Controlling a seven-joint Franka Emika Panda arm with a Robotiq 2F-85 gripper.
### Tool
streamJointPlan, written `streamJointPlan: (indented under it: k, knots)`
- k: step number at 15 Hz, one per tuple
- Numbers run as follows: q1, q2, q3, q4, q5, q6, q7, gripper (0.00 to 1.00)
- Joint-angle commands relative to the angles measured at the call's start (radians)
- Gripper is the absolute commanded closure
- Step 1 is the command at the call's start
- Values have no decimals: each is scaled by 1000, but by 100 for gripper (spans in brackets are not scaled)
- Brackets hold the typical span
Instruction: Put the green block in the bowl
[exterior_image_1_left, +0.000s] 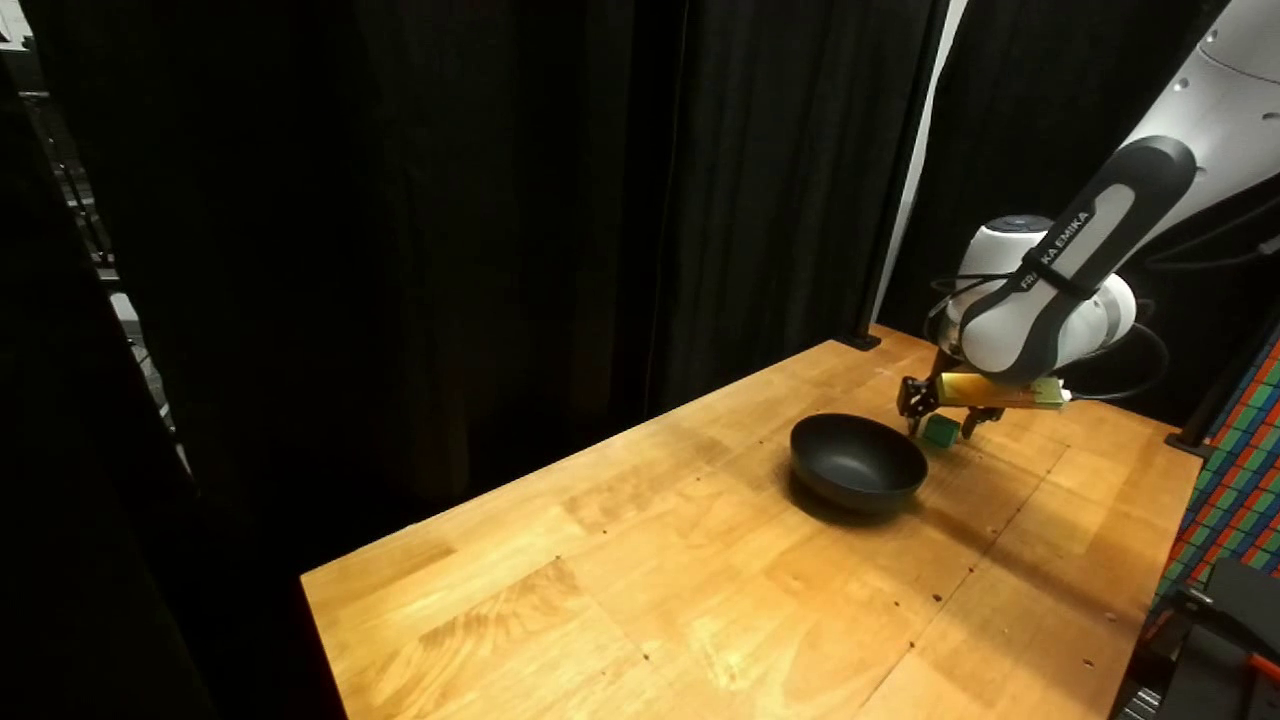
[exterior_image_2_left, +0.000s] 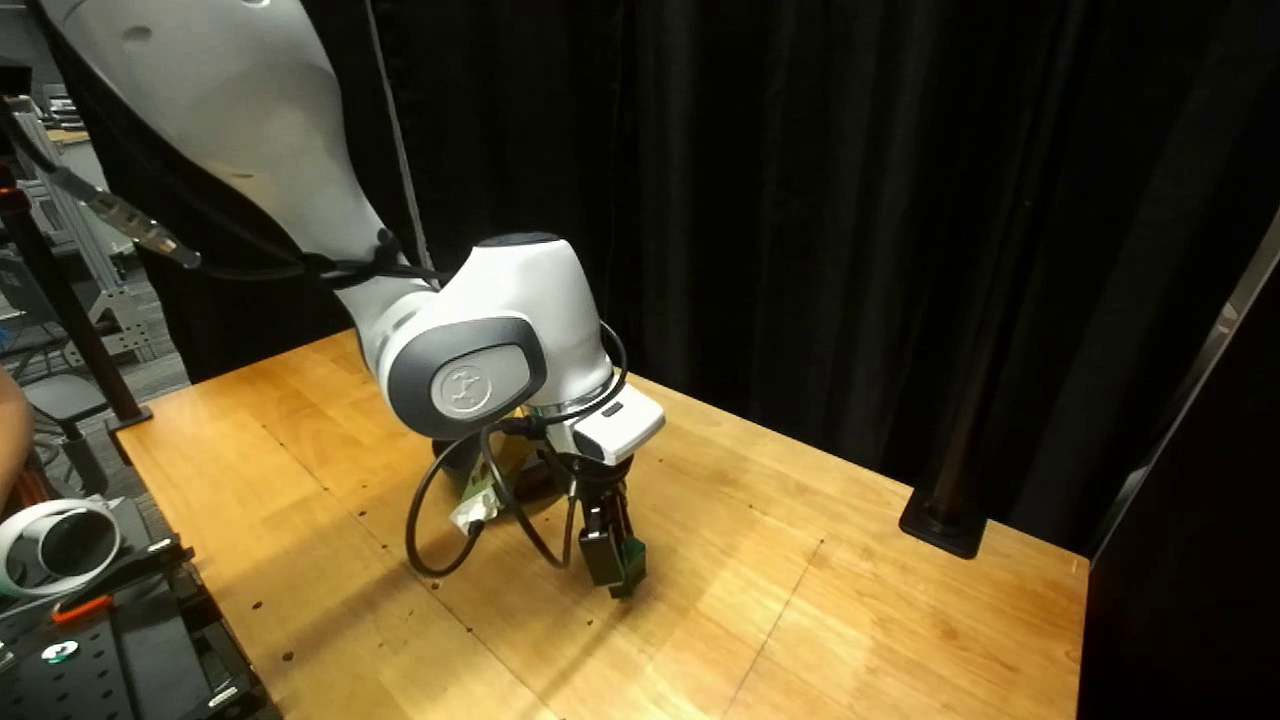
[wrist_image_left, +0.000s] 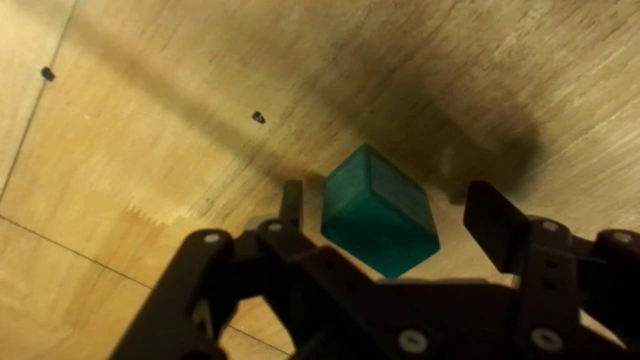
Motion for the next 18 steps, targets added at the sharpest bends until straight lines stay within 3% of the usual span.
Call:
streamJointPlan:
  k: [1, 4, 9, 12, 16, 18]
  knots:
    - [33, 39, -29, 43, 72, -6, -14, 49]
    - [60, 6, -61, 39, 106, -83, 17, 72]
    - [85, -195, -93, -36, 93, -238, 50, 72]
    - [55, -351, -19, -87, 120, -314, 26, 72]
    - [21, -476, 141, -149, 276, -426, -36, 72]
    - [30, -507, 205, -194, 356, -392, -73, 72]
